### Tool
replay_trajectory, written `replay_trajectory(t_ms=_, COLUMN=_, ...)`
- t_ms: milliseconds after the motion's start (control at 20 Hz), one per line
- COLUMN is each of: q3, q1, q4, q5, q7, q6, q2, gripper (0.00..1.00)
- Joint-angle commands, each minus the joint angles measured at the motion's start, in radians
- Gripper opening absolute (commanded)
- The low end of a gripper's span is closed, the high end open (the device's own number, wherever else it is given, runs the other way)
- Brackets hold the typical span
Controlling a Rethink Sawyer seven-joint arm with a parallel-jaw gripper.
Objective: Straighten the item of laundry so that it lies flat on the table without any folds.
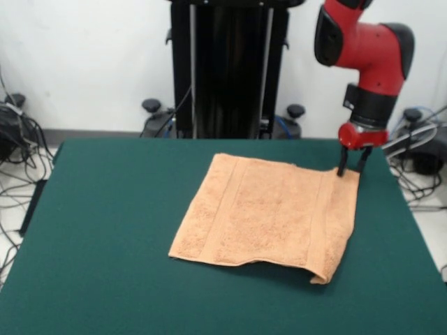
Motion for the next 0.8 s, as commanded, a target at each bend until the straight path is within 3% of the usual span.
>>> replay_trajectory(t_ms=50, q3=0.103, q1=-0.023, q4=-0.017, q5=-0.009, q7=0.266, q6=-0.036, q2=0.014, gripper=1.00)
replay_trajectory(t_ms=350, q3=0.081, q1=-0.029, q4=-0.013, q5=-0.002, q7=0.253, q6=-0.012, q2=-0.006, gripper=1.00)
replay_trajectory(t_ms=600, q3=-0.006, q1=-0.108, q4=0.086, q5=-0.027, q7=0.184, q6=0.170, q2=-0.200, gripper=1.00)
replay_trajectory(t_ms=800, q3=-0.075, q1=-0.146, q4=0.099, q5=-0.034, q7=0.112, q6=0.343, q2=-0.333, gripper=1.00)
